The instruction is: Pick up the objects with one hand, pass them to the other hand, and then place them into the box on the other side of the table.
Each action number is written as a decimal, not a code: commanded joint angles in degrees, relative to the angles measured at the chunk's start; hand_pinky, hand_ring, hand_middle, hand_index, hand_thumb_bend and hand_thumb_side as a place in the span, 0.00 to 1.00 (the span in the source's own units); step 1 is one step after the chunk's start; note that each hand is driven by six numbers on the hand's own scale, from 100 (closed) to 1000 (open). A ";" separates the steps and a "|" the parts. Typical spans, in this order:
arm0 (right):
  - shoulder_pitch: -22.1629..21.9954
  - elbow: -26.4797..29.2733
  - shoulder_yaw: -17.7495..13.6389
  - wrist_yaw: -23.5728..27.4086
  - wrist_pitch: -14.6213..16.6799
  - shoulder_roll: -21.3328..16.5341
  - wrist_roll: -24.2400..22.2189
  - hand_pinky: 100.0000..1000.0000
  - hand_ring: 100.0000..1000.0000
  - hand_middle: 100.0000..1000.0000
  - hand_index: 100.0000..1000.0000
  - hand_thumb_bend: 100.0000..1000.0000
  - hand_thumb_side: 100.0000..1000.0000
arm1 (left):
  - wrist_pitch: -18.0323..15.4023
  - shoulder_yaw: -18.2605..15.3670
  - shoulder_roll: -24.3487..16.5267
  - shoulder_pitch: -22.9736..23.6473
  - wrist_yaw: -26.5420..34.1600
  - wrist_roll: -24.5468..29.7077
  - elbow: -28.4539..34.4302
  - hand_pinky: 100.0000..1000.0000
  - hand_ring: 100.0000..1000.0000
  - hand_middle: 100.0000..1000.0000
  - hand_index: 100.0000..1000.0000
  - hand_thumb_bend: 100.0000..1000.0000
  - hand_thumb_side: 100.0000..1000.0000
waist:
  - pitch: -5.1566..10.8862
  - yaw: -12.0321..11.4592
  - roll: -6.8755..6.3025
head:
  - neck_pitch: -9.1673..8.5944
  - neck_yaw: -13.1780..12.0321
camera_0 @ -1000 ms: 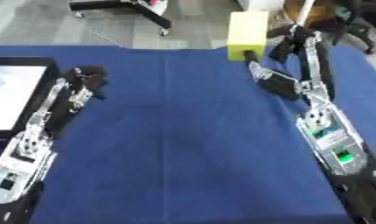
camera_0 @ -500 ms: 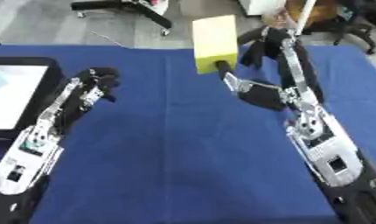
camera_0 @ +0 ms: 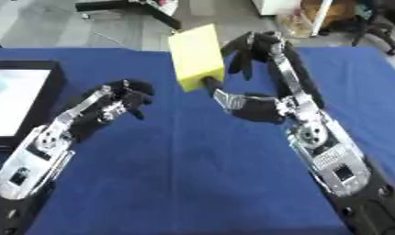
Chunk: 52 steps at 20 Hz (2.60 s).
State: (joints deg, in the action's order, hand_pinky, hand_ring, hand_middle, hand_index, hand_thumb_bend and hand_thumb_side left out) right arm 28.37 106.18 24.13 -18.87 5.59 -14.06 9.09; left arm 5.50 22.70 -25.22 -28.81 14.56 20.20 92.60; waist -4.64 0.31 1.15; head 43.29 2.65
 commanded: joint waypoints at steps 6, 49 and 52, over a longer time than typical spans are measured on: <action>1.42 0.75 0.93 -0.77 1.57 -0.46 -1.12 0.39 0.37 0.12 0.21 0.26 0.00 | 3.98 2.33 -2.55 -1.81 6.85 0.89 4.03 0.59 0.75 0.73 0.80 0.62 0.70 | 0.73 0.05 -0.34 | 0.12 0.25; 1.27 -0.33 1.74 -1.71 2.83 -0.66 -1.76 0.39 0.40 0.12 0.21 0.25 0.00 | 13.89 7.51 -1.59 -7.62 12.46 -0.91 8.38 0.61 0.78 0.77 0.82 0.72 0.77 | 1.06 0.13 -0.42 | 0.39 0.40; 1.30 -0.30 1.77 -1.73 2.87 -0.66 -1.80 0.39 0.40 0.12 0.21 0.25 0.00 | 14.45 7.82 -1.34 -7.95 11.86 -0.90 8.09 0.61 0.78 0.77 0.82 0.72 0.78 | 1.08 0.17 -0.41 | 0.39 0.36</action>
State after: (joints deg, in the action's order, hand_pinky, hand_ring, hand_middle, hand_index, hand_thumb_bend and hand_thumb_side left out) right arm 28.83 105.64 25.82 -20.35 8.50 -14.08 7.50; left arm 19.89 30.61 -27.10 -35.08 26.50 19.08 98.76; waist -4.61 0.38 0.84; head 43.72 3.07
